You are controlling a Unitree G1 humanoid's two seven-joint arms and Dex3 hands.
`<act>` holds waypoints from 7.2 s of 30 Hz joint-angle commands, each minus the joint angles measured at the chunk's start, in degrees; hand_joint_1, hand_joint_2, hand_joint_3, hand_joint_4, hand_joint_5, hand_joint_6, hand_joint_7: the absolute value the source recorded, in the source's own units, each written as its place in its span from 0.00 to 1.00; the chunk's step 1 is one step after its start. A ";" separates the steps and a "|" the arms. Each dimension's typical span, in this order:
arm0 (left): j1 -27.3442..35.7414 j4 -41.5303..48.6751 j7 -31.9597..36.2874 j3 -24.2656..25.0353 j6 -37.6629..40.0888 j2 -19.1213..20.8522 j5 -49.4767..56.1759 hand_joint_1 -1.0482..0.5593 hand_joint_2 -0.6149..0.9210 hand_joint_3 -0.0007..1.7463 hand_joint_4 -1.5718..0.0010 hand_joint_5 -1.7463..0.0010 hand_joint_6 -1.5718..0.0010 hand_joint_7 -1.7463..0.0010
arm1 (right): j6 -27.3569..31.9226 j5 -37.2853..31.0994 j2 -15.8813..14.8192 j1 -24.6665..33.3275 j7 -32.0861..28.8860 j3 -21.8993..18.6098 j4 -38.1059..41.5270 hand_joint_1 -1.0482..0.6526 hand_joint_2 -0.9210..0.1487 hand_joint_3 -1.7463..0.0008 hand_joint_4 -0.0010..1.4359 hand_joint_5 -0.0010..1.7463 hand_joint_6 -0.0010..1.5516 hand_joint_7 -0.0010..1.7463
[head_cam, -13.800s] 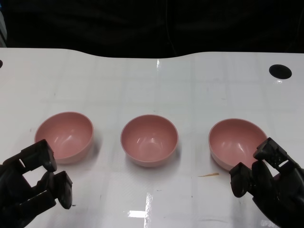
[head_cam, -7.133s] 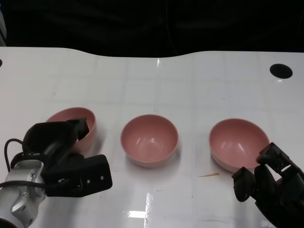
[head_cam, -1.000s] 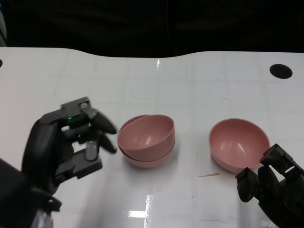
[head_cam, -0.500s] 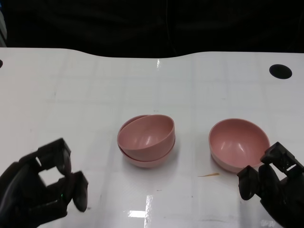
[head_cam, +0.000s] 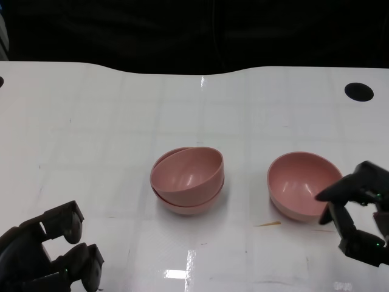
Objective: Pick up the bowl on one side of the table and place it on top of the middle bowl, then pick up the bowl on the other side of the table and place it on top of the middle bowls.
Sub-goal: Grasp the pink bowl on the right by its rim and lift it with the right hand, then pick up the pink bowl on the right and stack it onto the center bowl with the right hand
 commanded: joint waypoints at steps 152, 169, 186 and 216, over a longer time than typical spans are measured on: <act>-0.35 -6.31 10.98 0.02 0.23 -9.83 6.49 0.70 0.90 0.77 0.45 0.00 0.52 0.00 | 6.68 -32.18 -22.89 -48.42 -16.78 34.20 23.48 0.48 0.10 0.79 0.62 1.00 0.44 0.96; -0.55 -6.89 12.56 0.09 1.46 -10.17 6.24 0.70 0.93 0.74 0.44 0.00 0.51 0.00 | 7.23 -34.22 -18.47 -48.66 -13.42 37.29 18.71 0.48 0.12 0.77 0.62 1.00 0.45 0.95; -0.55 -6.84 11.80 0.03 1.18 -10.14 6.24 0.71 0.92 0.75 0.43 0.00 0.51 0.00 | 7.69 -36.38 -17.15 -48.05 -12.89 38.84 17.05 0.47 0.19 0.68 0.62 1.00 0.52 0.74; 0.14 -8.06 12.80 -0.42 1.46 -10.88 6.84 0.70 0.90 0.76 0.44 0.00 0.51 0.00 | 7.27 -37.40 -15.23 -48.17 -12.85 42.17 23.06 0.46 0.04 0.85 0.59 1.00 0.56 0.53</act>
